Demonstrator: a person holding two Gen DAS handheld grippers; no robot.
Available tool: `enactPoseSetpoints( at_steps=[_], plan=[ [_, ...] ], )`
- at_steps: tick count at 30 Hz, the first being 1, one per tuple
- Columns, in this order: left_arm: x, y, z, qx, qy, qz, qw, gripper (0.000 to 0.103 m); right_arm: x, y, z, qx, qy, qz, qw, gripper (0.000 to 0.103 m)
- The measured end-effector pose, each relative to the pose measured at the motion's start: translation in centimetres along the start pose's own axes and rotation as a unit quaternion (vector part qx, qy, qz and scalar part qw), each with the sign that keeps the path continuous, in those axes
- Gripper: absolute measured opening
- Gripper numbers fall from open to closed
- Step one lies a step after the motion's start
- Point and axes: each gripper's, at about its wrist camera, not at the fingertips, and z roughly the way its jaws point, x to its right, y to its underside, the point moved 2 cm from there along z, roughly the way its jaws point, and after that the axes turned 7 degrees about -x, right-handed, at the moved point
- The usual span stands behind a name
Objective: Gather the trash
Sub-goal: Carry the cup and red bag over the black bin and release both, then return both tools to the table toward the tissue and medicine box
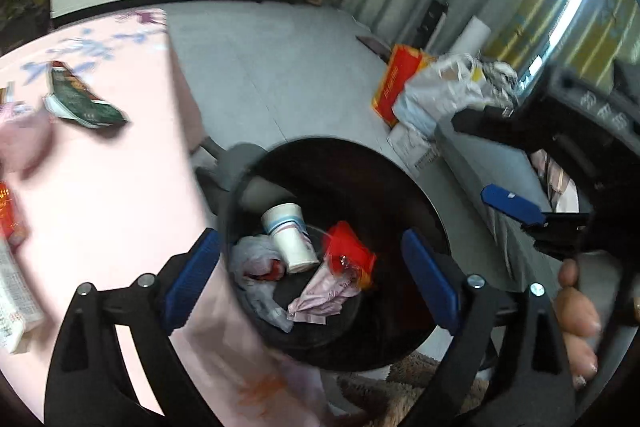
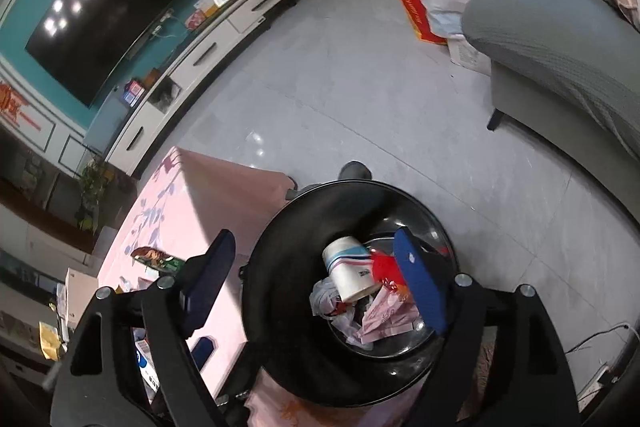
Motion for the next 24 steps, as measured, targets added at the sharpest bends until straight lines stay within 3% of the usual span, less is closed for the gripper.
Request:
enactPoseSetpoints(
  at_steps=[8,12,15,17,22,24],
  plan=[
    [-7.3,2.7,-9.9,0.098,-0.041,-0.073,0.9916,0.099,-4.3,2.1,-1.6,0.043,0.008,-0.059,0.997,0.085],
    [-11.7,4.4,-13.9,0.13,-0.08,-0.124,0.9804,0.099,-8.3,4.3,-2.3,0.065,-0.003,-0.124,0.99,0.086],
    [-14.6,5.4,-16.6,0.155,-0.112,-0.155,0.9692,0.099,-10.8,6.8,-2.8,0.095,-0.011,-0.173,0.98,0.096],
    [-17.1,6.5,-18.8,0.174,-0.146,-0.183,0.9566,0.099,-12.5,8.6,-2.8,0.099,-0.022,-0.206,0.973,0.096],
    [-20.6,8.2,-21.3,0.178,-0.147,-0.226,0.9462,0.099,-16.0,11.6,-2.6,0.106,-0.026,-0.264,0.958,0.096],
    [-21.8,8.8,-21.8,0.179,-0.169,-0.244,0.938,0.099,-17.3,12.9,-2.3,0.105,-0.031,-0.286,0.952,0.096]
  ],
)
